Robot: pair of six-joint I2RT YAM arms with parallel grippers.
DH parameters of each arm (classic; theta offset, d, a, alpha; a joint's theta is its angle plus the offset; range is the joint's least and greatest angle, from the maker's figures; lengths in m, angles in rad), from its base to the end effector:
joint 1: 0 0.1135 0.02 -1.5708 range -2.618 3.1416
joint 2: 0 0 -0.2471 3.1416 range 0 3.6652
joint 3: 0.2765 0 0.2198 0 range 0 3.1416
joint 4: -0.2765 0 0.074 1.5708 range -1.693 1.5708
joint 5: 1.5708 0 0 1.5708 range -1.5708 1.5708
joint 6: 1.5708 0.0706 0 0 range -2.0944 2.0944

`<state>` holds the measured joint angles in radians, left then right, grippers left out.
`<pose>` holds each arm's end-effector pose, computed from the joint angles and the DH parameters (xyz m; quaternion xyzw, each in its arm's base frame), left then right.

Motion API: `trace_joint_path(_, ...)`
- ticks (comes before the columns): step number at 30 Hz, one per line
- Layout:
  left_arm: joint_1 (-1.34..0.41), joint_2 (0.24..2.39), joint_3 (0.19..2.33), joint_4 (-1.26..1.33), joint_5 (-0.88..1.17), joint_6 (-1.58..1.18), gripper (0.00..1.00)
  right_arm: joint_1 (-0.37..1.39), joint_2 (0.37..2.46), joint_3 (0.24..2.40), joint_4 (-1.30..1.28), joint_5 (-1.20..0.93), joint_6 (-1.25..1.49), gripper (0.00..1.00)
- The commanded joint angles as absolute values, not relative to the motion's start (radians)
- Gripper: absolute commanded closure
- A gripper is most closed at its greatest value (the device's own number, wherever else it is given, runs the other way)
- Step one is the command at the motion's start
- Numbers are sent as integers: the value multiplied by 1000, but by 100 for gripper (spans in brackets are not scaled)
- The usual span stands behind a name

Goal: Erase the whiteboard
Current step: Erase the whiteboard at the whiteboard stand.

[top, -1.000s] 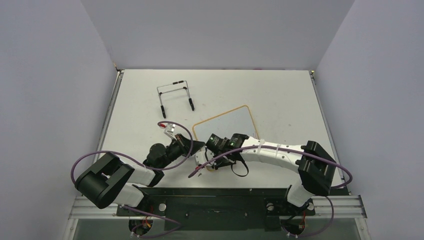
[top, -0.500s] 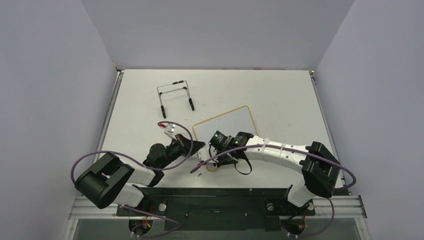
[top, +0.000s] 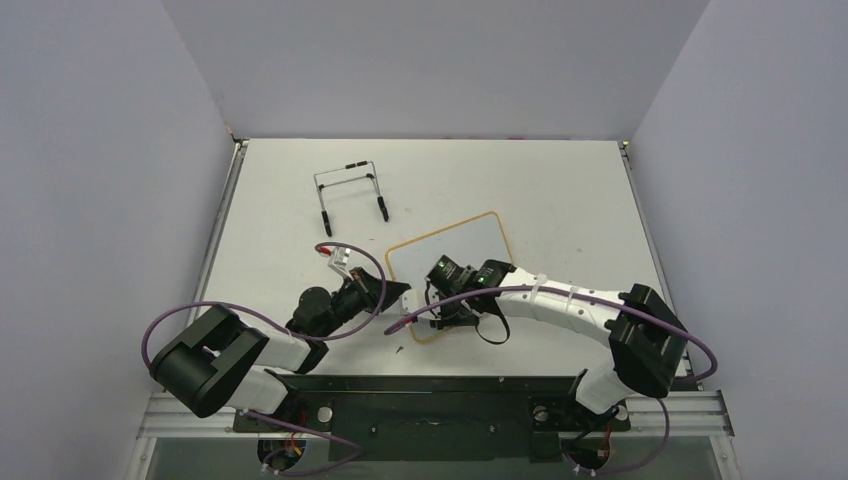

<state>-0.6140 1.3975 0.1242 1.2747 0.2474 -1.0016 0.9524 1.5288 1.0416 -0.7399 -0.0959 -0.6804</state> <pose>0.1855 -0.1519 0.1725 -0.0494 0.7049 -0.5678 0.4223 0.1529 0.2265 0.1786 -0.7227 0.6680 0.0699 0.1628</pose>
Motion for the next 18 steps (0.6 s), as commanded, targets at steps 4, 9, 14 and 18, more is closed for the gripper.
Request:
trace_joint_path(4,-627,1357,153,1458,301,-1037,100,914,1508,1080,-689,-110,-683,100)
trace_joint_path(9,-627,1355,157,1450,305,-1035,100,824,1497,1102,-676,-126,-683,100)
trace_joint_path(14,-627,1353,151,1450,303,-1032,100,825,1445,1125,-724,-218,-656,100)
trace_joint_path(18,-627,1359,156,1449,304,-1032,100,803,1402,1147,-747,-238,-656,100)
